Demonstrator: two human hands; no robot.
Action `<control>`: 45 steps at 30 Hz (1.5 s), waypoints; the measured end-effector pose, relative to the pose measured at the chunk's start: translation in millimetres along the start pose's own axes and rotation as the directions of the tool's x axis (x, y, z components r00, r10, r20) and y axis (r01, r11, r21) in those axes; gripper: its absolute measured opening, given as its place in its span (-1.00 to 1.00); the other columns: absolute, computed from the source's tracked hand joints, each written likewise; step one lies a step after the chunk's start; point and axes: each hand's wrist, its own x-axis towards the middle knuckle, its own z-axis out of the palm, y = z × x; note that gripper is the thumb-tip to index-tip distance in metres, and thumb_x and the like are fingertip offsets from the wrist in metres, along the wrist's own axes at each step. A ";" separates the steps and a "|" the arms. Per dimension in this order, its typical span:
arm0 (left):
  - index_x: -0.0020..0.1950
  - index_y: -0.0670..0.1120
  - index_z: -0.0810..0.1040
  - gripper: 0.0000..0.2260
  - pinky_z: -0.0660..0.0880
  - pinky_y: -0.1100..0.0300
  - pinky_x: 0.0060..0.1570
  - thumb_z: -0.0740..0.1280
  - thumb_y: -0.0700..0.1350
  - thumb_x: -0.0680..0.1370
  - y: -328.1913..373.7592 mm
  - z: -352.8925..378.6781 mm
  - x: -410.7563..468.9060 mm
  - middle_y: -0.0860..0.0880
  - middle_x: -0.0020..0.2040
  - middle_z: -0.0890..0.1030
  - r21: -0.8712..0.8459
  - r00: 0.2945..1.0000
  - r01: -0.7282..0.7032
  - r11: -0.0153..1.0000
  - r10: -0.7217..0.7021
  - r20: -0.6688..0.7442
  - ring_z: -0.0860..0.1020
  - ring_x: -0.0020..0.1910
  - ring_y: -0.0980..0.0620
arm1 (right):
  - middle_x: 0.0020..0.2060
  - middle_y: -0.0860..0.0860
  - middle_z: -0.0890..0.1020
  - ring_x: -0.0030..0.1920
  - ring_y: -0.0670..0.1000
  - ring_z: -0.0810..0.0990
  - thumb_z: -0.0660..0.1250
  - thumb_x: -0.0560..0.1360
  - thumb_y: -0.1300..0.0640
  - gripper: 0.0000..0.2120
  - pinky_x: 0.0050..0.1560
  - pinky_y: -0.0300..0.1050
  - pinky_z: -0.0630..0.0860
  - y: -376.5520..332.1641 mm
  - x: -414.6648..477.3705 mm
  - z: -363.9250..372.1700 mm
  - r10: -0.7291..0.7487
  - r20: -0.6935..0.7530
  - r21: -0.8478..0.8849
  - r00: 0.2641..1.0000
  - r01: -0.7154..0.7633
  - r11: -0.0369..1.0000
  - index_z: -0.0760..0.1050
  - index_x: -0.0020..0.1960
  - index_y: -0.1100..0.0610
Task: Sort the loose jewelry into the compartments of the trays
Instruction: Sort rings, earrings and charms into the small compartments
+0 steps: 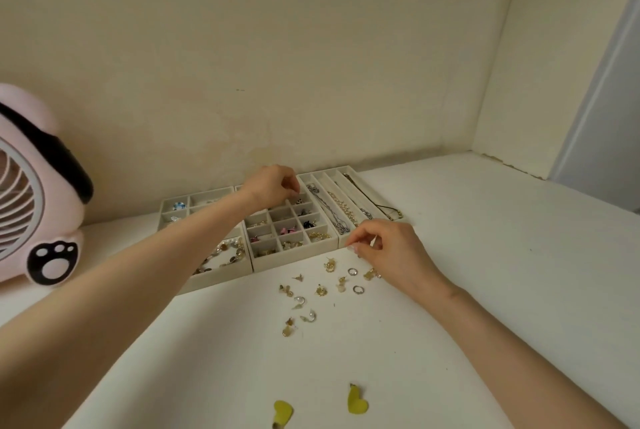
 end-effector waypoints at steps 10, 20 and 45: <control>-0.09 -0.05 0.60 -0.95 0.49 0.20 -0.16 0.38 -0.17 0.48 38.5 3.1 -89.9 0.07 -0.15 0.60 -0.094 0.975 -0.220 0.971 0.220 -0.015 0.55 -0.19 0.07 | -0.24 -0.08 0.61 -0.29 -0.13 0.52 0.45 0.40 0.18 -0.91 -0.07 -0.08 0.55 5.2 -2.1 -11.4 0.112 0.132 -0.113 0.985 -0.097 0.989 0.65 -0.18 -0.01; -0.07 -0.02 0.59 -0.93 0.44 0.23 -0.11 0.40 -0.13 0.46 65.2 22.1 -117.2 0.06 -0.12 0.55 -0.100 0.938 -0.346 0.933 0.348 0.000 0.44 -0.16 0.15 | -0.15 -0.11 0.54 -0.14 -0.10 0.50 0.49 0.36 0.02 -0.91 -0.13 -0.18 0.42 -6.1 -8.2 -5.4 0.098 0.167 -0.269 0.981 -0.051 0.962 0.62 -0.15 -0.05; -0.02 -0.01 0.57 -0.82 0.26 0.25 -0.16 0.41 0.03 0.45 75.5 43.2 -124.4 0.11 -0.13 0.41 0.026 0.925 -0.377 0.926 0.378 -0.048 0.38 -0.09 0.09 | -0.29 -0.17 0.58 -0.28 -0.20 0.48 0.46 0.40 0.15 -0.96 -0.07 -0.10 0.51 5.1 -0.3 -17.0 0.082 0.086 -0.119 0.993 -0.071 0.990 0.66 -0.18 0.03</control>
